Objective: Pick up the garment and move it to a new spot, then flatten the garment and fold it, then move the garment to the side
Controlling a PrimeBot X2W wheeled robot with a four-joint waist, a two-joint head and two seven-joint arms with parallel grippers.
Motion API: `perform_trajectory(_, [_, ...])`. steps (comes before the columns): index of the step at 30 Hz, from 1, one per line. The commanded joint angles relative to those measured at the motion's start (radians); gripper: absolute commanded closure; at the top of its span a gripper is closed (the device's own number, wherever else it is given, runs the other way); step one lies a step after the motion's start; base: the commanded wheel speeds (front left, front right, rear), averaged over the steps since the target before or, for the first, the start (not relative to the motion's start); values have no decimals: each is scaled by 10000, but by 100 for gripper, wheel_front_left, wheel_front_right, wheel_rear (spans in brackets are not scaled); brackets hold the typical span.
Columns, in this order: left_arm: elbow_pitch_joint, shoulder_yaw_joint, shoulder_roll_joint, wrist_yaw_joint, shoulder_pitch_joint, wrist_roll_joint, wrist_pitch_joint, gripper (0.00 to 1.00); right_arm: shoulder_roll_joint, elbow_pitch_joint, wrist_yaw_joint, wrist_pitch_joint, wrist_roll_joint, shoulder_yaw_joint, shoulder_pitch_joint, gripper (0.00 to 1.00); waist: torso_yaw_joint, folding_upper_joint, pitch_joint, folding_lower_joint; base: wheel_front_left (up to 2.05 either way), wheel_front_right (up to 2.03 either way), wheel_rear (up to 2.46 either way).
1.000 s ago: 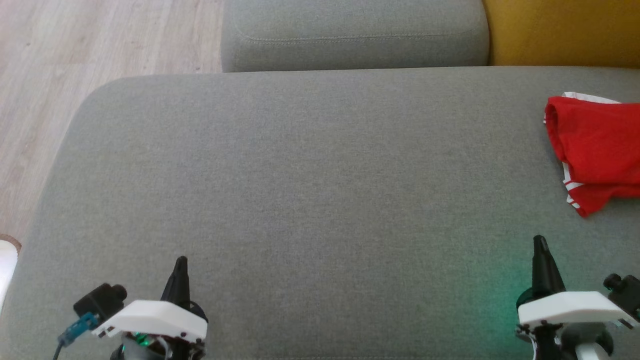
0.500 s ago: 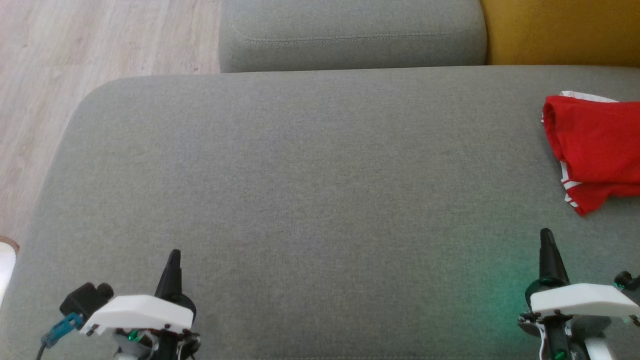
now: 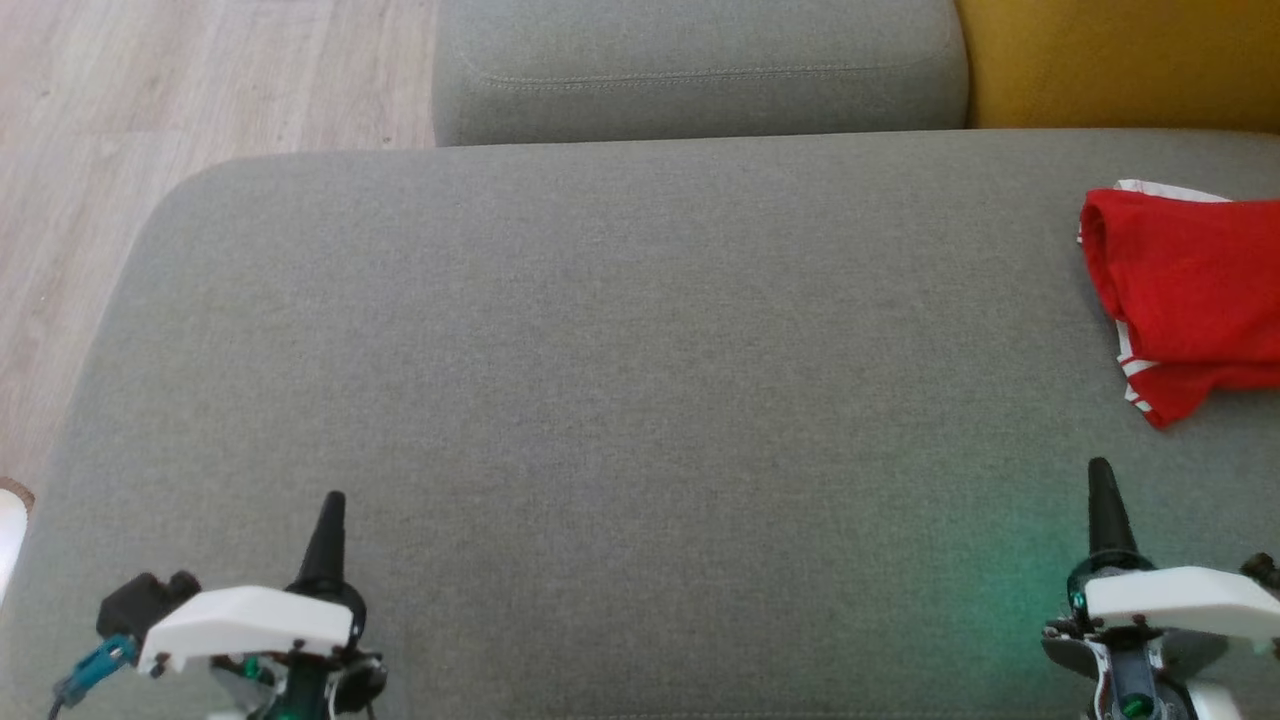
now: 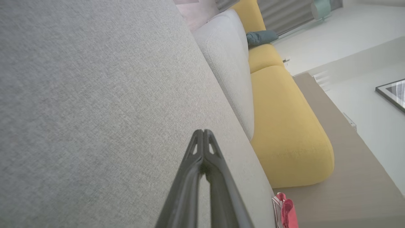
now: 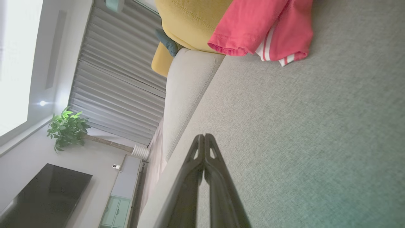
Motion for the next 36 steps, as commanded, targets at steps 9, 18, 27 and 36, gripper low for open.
perform_trajectory(9, [-468,605,117,-245,-681,-1142,279,100,-51,-459,48,284,1205,-8,-654,100,-37,0,0,0,0,0,0])
perform_trajectory(18, [-542,869,116,-408,-751,-2131,541,100,-55,-523,53,520,2242,-86,-728,100,-74,0,0,0,0,0,0])
perform_trajectory(27, [-616,1135,114,-571,-822,-3118,805,100,-59,-587,57,755,3279,-164,-802,100,-111,0,1,0,0,0,0])
perform_trajectory(36, [-698,1433,110,-753,-900,-4213,1099,100,-64,-658,63,1016,4432,-250,-884,100,-152,0,1,0,0,0,0])
